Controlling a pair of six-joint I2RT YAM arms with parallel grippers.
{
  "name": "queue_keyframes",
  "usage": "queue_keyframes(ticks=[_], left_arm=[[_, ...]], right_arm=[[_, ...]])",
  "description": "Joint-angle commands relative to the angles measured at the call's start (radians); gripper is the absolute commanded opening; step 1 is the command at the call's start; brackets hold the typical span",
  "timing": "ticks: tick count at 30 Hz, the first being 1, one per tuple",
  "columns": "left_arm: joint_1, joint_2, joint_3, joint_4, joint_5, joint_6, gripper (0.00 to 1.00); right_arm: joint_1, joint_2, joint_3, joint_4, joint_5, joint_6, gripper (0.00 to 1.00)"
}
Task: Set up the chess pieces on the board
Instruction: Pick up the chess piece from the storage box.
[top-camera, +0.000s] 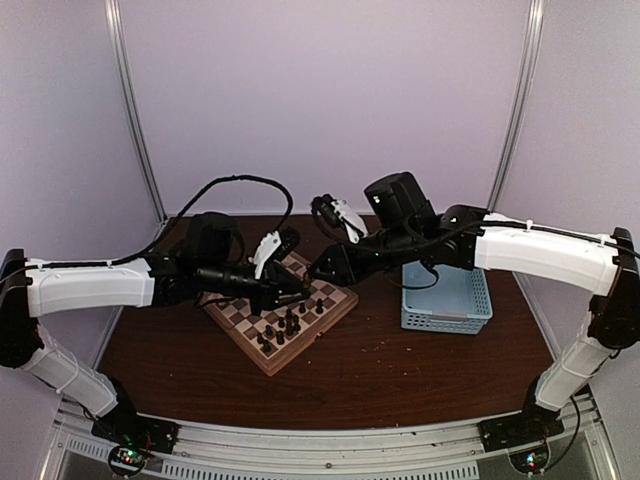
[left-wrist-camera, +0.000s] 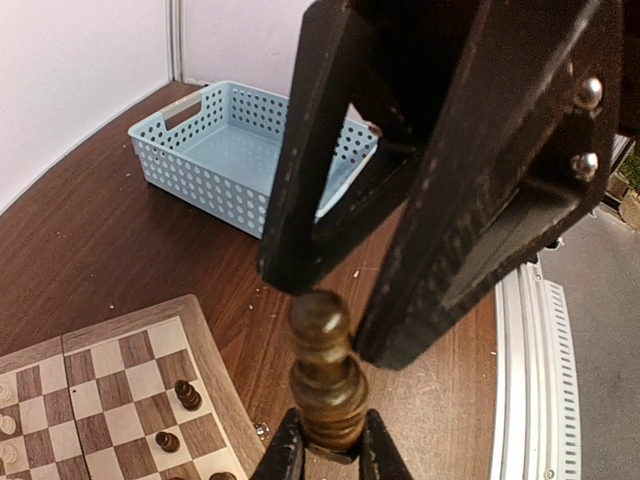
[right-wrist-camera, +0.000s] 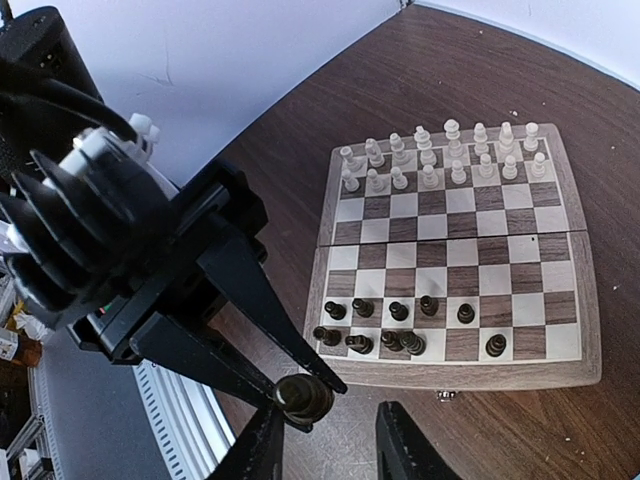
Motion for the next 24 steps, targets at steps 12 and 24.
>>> queue_keyframes(ticks=[12,24], left_arm=[[-0.019,0.016,0.052,-0.021,0.011,0.038,0.11],[-0.025,0.007,0.048,-0.039,-0.002,0.048,0.11]], right_arm=[[0.0,0.025,0.017,0.03,-0.044,-0.023,0.32],[0.0,0.02,0.015,0.036,-0.051,-0.023,0.25]])
